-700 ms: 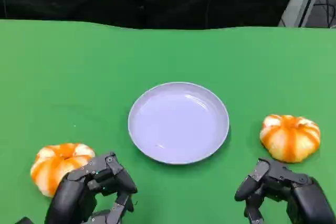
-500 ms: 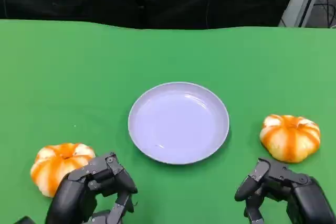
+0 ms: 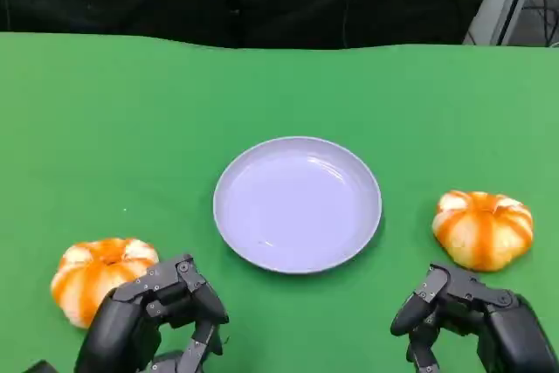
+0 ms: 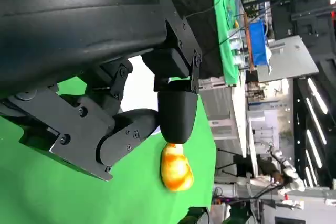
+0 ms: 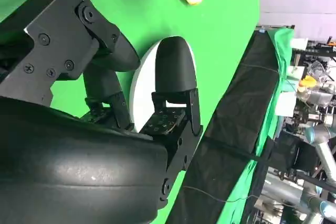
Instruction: Grasp the bread from the table and place it into the plate.
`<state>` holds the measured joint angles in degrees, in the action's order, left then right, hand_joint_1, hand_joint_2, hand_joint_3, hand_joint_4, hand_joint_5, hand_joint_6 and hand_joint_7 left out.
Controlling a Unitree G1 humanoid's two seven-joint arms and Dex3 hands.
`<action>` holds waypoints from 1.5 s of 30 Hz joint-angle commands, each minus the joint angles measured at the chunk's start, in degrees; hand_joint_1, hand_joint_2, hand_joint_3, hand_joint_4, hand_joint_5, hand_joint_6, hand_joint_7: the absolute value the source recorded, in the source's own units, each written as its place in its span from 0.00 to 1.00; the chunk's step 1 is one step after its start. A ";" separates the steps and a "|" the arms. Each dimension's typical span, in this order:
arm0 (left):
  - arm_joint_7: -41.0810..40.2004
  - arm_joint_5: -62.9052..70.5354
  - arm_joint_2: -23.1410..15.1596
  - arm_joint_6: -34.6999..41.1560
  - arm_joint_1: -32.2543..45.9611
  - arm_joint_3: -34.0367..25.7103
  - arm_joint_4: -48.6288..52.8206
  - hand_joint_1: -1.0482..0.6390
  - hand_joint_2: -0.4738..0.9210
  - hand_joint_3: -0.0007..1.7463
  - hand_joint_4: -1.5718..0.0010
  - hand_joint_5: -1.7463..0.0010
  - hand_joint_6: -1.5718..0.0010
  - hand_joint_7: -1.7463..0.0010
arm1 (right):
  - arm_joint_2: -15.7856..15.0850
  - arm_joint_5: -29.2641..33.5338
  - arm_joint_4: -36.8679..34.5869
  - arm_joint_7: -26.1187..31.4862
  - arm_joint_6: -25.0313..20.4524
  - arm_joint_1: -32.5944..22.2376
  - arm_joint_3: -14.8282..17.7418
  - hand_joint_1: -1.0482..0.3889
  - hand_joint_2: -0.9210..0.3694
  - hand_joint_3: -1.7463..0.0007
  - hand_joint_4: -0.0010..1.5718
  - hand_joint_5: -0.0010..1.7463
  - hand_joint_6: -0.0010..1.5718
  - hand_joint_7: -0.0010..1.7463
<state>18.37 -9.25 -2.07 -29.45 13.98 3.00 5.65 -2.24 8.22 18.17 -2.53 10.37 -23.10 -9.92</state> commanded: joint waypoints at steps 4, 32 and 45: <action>-12.52 20.23 -3.23 -3.50 -0.92 -4.39 -1.93 0.50 0.96 0.23 0.69 0.40 0.62 0.61 | -0.09 0.04 0.16 0.31 0.12 -0.22 -0.10 0.75 0.47 0.19 0.49 0.92 0.51 0.77; -3.86 79.71 -15.40 43.97 -14.58 9.91 -6.09 0.29 1.00 0.04 1.00 0.90 0.90 1.00 | 0.76 0.42 0.08 1.00 -0.29 -0.14 -0.84 0.74 0.48 0.18 0.49 0.93 0.51 0.78; -0.42 73.30 -18.02 48.39 -22.08 15.40 8.27 0.32 1.00 0.09 0.76 0.78 0.76 0.95 | 0.53 0.31 1.75 0.64 -0.59 -1.46 -1.02 0.75 0.47 0.18 0.48 0.92 0.50 0.78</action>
<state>15.79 65.93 -17.89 18.25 -8.04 17.95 12.30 -1.19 9.09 19.30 -1.84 10.15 -23.77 -11.23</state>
